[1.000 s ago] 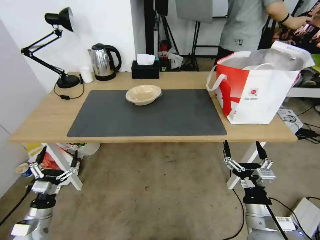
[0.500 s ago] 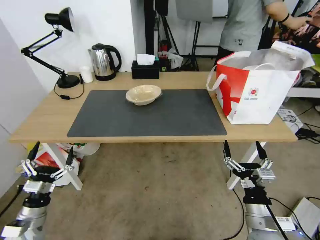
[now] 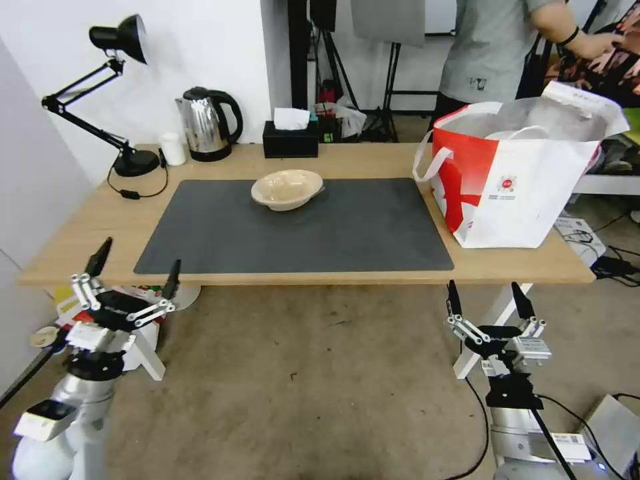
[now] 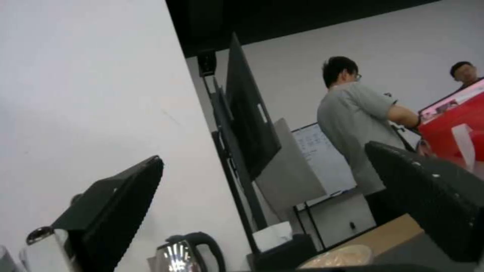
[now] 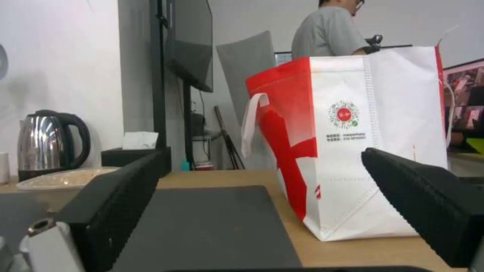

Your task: Pick up the trash from the table and place it into the takeout bag.

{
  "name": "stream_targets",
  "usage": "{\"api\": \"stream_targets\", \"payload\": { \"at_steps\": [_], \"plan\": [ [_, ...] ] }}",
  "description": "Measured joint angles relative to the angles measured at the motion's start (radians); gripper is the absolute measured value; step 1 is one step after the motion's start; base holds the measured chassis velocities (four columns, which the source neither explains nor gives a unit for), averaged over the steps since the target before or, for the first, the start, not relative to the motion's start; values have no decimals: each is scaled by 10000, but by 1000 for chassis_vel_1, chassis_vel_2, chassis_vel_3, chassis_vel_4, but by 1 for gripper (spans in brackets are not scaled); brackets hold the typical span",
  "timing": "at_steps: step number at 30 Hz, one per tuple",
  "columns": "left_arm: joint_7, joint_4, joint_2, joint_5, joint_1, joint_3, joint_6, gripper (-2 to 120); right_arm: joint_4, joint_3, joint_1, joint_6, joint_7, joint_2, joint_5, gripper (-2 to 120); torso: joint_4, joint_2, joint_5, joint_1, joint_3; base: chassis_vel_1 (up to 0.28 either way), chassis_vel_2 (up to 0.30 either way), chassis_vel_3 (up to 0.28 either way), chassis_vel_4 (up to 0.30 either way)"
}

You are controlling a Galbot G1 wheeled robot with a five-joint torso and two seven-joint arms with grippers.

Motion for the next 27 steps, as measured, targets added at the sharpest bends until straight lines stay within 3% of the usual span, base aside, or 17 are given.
{"api": "stream_targets", "payload": {
  "at_steps": [13, 21, 27],
  "plan": [
    [-56, 465, 342, 732, -721, 947, 223, 100, 0, 1, 0, 0, 0, 0, 0, 100, 0, -1, -2, 1, 1, 0, 0, 0, 0],
    [-652, 1023, 1945, 765, -1836, 1435, 642, 100, 0, 1, 0, 0, 0, 0, 0, 100, -1, -3, -1, 1, 0, 0, 0, 0, 0],
    [-692, 1151, 2546, 536, -2030, 1518, 728, 100, 0, 1, 0, 0, 0, 0, 0, 100, 2, -3, -2, 1, 1, 0, 0, 0, 0]
  ]
}}
